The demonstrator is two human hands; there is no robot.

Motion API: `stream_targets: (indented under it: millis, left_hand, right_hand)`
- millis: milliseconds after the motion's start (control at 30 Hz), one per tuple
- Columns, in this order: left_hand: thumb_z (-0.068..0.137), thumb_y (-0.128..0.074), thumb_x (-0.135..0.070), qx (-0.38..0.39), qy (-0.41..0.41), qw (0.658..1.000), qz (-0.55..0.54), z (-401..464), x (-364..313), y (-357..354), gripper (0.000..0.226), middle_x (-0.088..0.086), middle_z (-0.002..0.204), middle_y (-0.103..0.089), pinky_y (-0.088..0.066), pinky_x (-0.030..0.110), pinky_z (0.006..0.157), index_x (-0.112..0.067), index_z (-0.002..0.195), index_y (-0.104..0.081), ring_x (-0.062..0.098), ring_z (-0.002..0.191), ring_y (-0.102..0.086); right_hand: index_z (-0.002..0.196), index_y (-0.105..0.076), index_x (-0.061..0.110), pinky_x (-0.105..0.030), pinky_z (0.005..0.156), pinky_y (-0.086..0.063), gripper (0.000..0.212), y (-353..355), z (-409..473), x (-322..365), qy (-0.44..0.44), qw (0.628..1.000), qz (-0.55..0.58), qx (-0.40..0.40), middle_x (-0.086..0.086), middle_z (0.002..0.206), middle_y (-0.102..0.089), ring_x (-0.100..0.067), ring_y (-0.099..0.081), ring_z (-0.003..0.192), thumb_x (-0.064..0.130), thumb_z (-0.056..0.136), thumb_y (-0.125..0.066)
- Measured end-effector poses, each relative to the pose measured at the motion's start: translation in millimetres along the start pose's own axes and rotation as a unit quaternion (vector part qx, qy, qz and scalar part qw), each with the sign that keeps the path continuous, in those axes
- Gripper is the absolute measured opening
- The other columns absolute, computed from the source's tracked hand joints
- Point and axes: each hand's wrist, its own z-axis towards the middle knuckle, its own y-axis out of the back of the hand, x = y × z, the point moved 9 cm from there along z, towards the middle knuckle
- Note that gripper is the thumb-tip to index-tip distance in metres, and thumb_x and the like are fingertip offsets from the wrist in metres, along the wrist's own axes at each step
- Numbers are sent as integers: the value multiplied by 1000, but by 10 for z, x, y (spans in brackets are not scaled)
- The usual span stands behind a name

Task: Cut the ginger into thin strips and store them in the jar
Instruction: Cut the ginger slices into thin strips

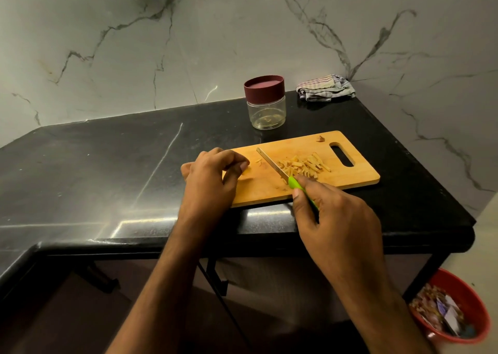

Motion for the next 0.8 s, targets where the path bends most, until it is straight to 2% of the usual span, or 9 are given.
stream_targets:
  millis: [100,200,267,367,467,533,633,733,800]
  left_hand:
    - [94,-68,-31,-12,8,999,-30,-101,49,46,6,-21,89,-67,-47,52,93,-35,97,-71,0,93,-60]
    - [92,-71,-28,1,43,996,-81,-151,109,58,8,-14,81,-68,-49,25,83,-29,99,-73,1,87,-62]
    - [92,-71,-28,33,63,993,-89,-135,145,7,5,-10,85,-70,-47,14,74,-28,97,-74,4,87,-63]
    - [93,-69,-31,56,91,990,-89,-118,204,-53,6,-9,86,-71,-49,18,74,-27,91,-74,9,85,-63]
    - [93,-68,-36,48,102,991,-68,-122,256,-49,11,-9,86,-69,-52,34,81,-29,89,-73,11,85,-62]
    - [96,-64,-37,41,111,990,-83,-123,260,-39,14,-9,87,-69,-52,39,83,-28,88,-73,12,88,-62]
    - [96,-64,-33,60,117,985,-116,-123,256,-43,11,-10,90,-70,-51,34,85,-28,93,-74,11,93,-62]
    - [90,-71,-33,127,104,978,-128,-143,256,-75,8,-10,102,-68,-47,26,84,-31,97,-74,9,98,-59]
    - [88,-74,-31,143,111,976,-125,-153,288,-64,9,-11,105,-67,-43,20,79,-31,97,-75,6,99,-59]
  right_hand:
    - [120,-66,22,-10,57,-37,32,-5,-5,3,3,1000,6,-2,7,93,-72,-2,-58,72,37,94,-53]
    - [120,-65,22,-15,57,-41,32,-5,-10,6,2,1000,5,-3,7,91,-71,-3,-57,70,36,95,-53]
    - [120,-65,21,-14,58,-39,32,-10,-10,15,4,1000,-1,-3,6,93,-71,-1,-54,71,36,95,-52]
    - [121,-65,20,-15,61,-39,33,-4,-14,29,6,1000,-7,-4,5,96,-72,-6,-60,74,36,95,-51]
    - [120,-66,20,-15,61,-37,33,11,-30,46,3,1000,-20,-6,5,94,-72,-8,-62,74,36,94,-52]
    - [120,-65,21,-15,60,-36,34,9,-42,51,0,1000,-25,-3,5,93,-71,-7,-61,73,38,94,-50]
    - [121,-65,22,-14,57,-33,35,12,-60,68,3,1000,-28,6,6,90,-71,-6,-56,70,38,94,-49]
    - [124,-63,23,-10,53,-30,37,26,-91,104,7,999,-23,24,7,83,-70,-1,-47,65,38,94,-48]
    - [131,-57,23,-13,50,-40,41,42,-142,149,10,999,-3,32,8,77,-67,-1,-49,61,36,94,-49]
